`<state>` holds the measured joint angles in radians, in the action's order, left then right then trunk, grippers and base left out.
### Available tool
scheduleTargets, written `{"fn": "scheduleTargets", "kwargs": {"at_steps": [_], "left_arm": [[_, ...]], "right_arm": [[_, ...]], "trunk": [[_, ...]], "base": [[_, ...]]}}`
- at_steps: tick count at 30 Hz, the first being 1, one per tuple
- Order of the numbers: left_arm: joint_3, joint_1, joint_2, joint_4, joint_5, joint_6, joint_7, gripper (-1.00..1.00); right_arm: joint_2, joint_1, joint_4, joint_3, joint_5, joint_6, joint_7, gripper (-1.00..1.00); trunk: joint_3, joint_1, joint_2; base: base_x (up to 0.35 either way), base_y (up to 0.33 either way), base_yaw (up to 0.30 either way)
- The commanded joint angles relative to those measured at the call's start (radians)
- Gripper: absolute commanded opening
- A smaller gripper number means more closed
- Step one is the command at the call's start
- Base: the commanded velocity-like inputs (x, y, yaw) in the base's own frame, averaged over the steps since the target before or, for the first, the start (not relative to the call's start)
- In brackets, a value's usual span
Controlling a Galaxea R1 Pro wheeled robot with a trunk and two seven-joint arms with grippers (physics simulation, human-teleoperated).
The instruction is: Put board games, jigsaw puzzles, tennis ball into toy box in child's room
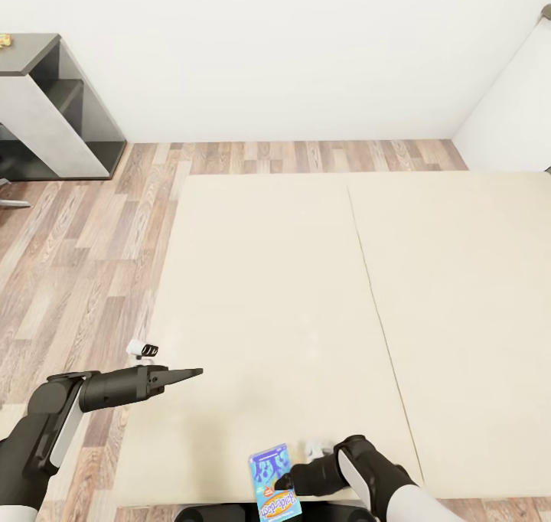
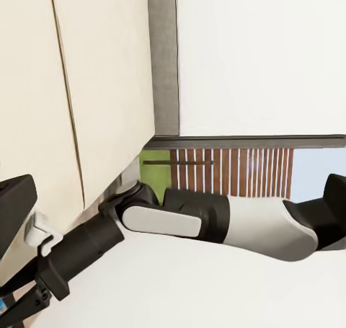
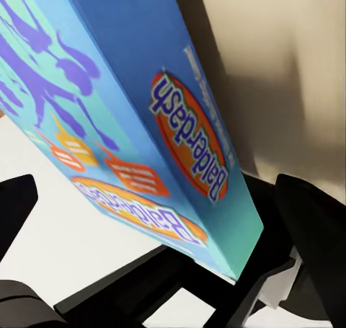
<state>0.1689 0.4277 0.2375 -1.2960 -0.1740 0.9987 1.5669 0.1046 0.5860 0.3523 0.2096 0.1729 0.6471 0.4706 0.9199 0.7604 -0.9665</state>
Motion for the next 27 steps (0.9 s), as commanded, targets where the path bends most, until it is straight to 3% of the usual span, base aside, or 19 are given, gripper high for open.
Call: {"fn": "scheduleTargets", "kwargs": {"at_steps": [1,20,27], "left_arm": [[0.000,0.000,0.000,0.000,0.000,0.011,0.004,1.00],[0.000,0.000,0.000,0.000,0.000,0.011,0.004,1.00],[0.000,0.000,0.000,0.000,0.001,0.011,0.004,1.00]], "right_arm": [[-0.001,-0.002,0.000,0.008,-0.004,0.002,-0.004,1.00],[-0.006,-0.009,-0.001,0.008,-0.022,0.004,0.004,1.00],[-0.023,-0.009,-0.001,0.009,-0.019,0.006,0.007,1.00]], "trunk": [[0.001,0.000,0.000],[0.001,0.000,0.000],[0.001,0.000,0.000]], "base": [[0.000,0.000,0.000],[0.000,0.000,0.000],[0.000,0.000,0.000]]}}
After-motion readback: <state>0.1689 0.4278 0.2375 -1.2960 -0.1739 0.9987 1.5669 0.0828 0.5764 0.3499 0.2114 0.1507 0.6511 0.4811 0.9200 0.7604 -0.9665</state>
